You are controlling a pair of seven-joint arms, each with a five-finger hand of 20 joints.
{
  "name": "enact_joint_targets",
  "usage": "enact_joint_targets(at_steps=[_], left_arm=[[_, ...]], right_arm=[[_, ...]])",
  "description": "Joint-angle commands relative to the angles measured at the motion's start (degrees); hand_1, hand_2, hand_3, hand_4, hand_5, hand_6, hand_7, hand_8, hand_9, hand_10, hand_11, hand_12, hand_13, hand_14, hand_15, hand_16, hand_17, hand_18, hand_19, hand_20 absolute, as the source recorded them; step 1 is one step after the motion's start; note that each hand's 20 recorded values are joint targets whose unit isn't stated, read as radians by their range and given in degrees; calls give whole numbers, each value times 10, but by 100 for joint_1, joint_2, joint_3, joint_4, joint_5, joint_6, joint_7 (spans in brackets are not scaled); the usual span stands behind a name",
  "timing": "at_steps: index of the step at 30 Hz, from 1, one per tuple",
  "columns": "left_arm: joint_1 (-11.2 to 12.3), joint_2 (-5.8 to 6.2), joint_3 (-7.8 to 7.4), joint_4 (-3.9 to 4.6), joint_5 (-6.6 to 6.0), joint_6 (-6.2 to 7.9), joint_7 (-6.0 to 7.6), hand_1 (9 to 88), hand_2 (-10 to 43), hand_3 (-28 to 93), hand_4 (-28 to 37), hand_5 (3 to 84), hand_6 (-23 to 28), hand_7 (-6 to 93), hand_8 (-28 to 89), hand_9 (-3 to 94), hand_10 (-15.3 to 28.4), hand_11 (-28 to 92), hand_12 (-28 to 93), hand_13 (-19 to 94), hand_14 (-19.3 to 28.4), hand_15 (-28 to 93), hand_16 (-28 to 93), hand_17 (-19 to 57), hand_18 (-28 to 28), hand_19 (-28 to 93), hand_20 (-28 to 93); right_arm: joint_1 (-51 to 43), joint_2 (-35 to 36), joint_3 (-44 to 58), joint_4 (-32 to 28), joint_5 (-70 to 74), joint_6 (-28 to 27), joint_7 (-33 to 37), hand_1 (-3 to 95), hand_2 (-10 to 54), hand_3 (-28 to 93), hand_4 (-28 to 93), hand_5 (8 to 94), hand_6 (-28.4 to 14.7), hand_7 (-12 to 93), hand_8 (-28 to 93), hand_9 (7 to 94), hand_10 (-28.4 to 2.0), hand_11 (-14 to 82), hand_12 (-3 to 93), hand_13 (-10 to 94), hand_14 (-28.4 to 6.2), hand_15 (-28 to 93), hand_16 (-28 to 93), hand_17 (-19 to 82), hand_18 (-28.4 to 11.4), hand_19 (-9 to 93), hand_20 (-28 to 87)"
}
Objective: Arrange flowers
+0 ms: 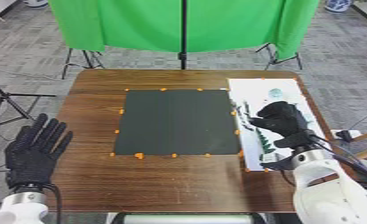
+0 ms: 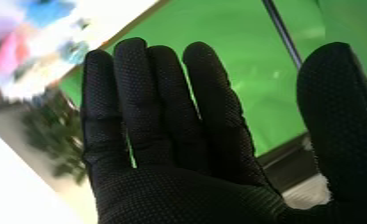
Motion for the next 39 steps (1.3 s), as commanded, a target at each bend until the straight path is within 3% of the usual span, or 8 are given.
enact_joint_targets(at_steps=[1, 10, 13, 16, 17, 24, 36, 39], left_arm=[[24, 130, 154, 62, -106, 17, 102, 327, 93, 755, -283, 433, 40, 195, -117, 393, 129, 184, 89, 310, 108, 249, -67, 26, 126, 291, 157], [93, 173, 213, 27, -226, 62, 233, 329, 93, 753, -283, 439, 45, 205, -115, 404, 131, 204, 101, 320, 111, 264, -64, 21, 131, 305, 163], [158, 172, 248, 14, -246, 80, 316, 330, 93, 752, -283, 441, 45, 207, -115, 407, 131, 207, 103, 324, 111, 266, -64, 19, 133, 308, 164], [140, 90, 139, 28, -276, 131, 161, 330, 93, 751, -283, 441, 45, 208, -116, 409, 132, 210, 105, 328, 112, 269, -64, 19, 134, 310, 164], [271, 155, 219, -60, -341, 142, 360, 331, 94, 751, -283, 442, 45, 208, -116, 410, 132, 210, 105, 328, 112, 270, -64, 18, 134, 311, 164], [-1, -25, 12, 101, -191, 184, -141, 333, 96, 750, -283, 446, 45, 211, -116, 414, 132, 212, 107, 333, 111, 272, -64, 18, 135, 314, 164], [127, -39, 47, 34, -243, 290, -72, 333, 97, 751, -283, 449, 47, 214, -118, 417, 132, 214, 108, 335, 111, 272, -65, 19, 136, 315, 163], [123, -46, 67, 37, -265, 290, -72, 333, 98, 751, -283, 449, 46, 217, -118, 417, 132, 215, 108, 336, 112, 274, -65, 19, 136, 316, 163]], right_arm=[[13, 83, -213, 72, -2067, -242, 285, 284, -95, 763, -233, 579, -36, 283, -86, 611, -178, 187, 234, 531, -149, 427, 243, 222, -213, 516, 245], [47, 28, -306, -26, -1993, -1272, 1115, 262, -95, 742, -253, 487, -56, 421, -121, 557, -202, 329, 313, 519, -167, 482, 244, 222, -226, 569, 244], [-3, 30, -353, 138, -1994, -1148, 1126, 268, -95, 730, -250, 491, -60, 423, -125, 559, -208, 335, 312, 519, -173, 492, 238, 224, -233, 591, 248], [64, 29, -512, 294, -2130, -1184, 1185, 272, -95, 727, -245, 510, -59, 432, -124, 575, -205, 353, 315, 535, -169, 508, 238, 236, -237, 613, 250], [-127, 32, -372, 288, -2175, -1100, 1091, 272, -95, 725, -244, 511, -59, 434, -125, 576, -205, 356, 315, 537, -168, 510, 238, 237, -238, 617, 250], [224, 4, -785, 522, -2188, -1689, 1618, 276, -95, 715, -242, 535, -59, 428, -128, 590, -204, 360, 310, 547, -169, 517, 238, 256, -245, 665, 261], [311, -154, -1122, 1143, -2520, -903, 1232, 377, -95, 738, -272, 567, -55, 420, -116, 615, -195, 358, 297, 570, -160, 528, 243, 289, -247, 733, 269], [403, -230, -1331, 1364, -2610, -720, 1290, 500, -95, 674, -282, 581, -25, 445, 119, 647, -166, 351, 284, 609, -133, 514, 253, 316, -235, 749, 280]])
